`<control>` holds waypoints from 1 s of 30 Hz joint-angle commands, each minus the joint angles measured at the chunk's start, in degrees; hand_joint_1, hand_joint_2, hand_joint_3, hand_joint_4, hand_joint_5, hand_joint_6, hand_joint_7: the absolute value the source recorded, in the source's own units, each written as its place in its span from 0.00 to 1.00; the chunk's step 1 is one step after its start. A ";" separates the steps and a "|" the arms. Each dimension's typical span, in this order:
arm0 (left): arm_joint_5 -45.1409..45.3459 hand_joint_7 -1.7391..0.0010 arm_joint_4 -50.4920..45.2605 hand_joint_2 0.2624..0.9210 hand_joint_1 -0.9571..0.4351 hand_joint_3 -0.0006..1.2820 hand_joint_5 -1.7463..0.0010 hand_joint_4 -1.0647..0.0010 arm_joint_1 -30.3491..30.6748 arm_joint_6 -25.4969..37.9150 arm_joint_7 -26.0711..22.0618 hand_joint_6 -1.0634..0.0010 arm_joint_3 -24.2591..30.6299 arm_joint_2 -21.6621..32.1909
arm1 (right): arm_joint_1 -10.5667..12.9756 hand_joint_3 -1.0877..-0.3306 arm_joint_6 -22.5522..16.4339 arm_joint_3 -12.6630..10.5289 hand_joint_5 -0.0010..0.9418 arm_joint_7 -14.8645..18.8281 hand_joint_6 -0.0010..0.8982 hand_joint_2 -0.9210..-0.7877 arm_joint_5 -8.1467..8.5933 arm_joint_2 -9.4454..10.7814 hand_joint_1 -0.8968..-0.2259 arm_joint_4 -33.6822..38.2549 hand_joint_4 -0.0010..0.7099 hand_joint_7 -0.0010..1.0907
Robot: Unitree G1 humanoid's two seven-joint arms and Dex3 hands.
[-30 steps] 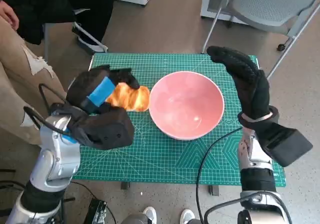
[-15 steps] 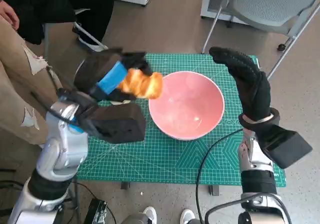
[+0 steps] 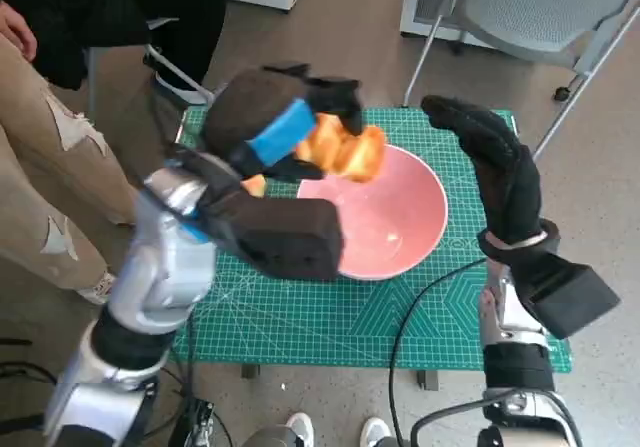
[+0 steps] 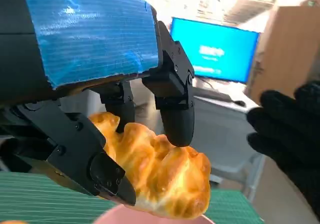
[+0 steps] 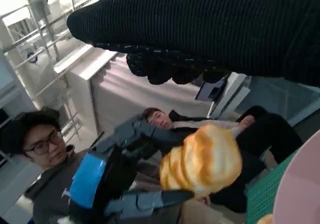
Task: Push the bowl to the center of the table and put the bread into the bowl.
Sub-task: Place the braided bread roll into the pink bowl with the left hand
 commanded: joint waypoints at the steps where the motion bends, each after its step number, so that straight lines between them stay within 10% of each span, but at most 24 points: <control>1: -0.41 0.38 3.52 0.98 0.69 0.03 0.35 0.28 -3.38 -1.53 -0.09 0.37 -0.98 -1.65 | 2.03 0.41 0.16 -0.11 0.00 -1.07 0.00 0.00 -0.99 -0.38 0.33 -0.16 0.26 0.45; 9: -0.98 0.48 7.70 0.97 0.69 0.05 0.25 0.34 -6.38 -2.54 -1.18 0.30 -2.17 -4.22 | 3.02 0.40 -0.03 -0.15 0.00 -2.67 0.00 0.00 -1.78 -0.69 0.34 -1.32 0.27 0.45; 15: -1.01 0.25 11.26 0.51 0.69 0.55 0.18 0.44 -8.06 -3.49 -1.49 0.43 -2.93 -5.48 | 4.05 0.40 0.02 -0.33 0.00 -3.61 0.00 0.00 -2.24 -0.86 0.36 -2.53 0.27 0.45; 23: -0.83 0.16 15.34 0.40 0.69 0.68 0.14 0.49 -10.28 -2.72 -2.49 0.49 -3.51 -6.82 | 4.74 0.41 -0.28 -0.67 0.01 -3.95 0.00 0.00 -2.10 -1.10 0.35 -2.90 0.27 0.45; 30: -1.25 0.33 16.28 0.36 0.69 0.70 0.04 0.50 -10.58 -3.32 -2.82 0.38 -3.15 -6.80 | 4.85 0.41 -0.46 -0.75 0.01 -4.18 0.00 0.00 -2.09 -0.88 0.36 -2.81 0.27 0.45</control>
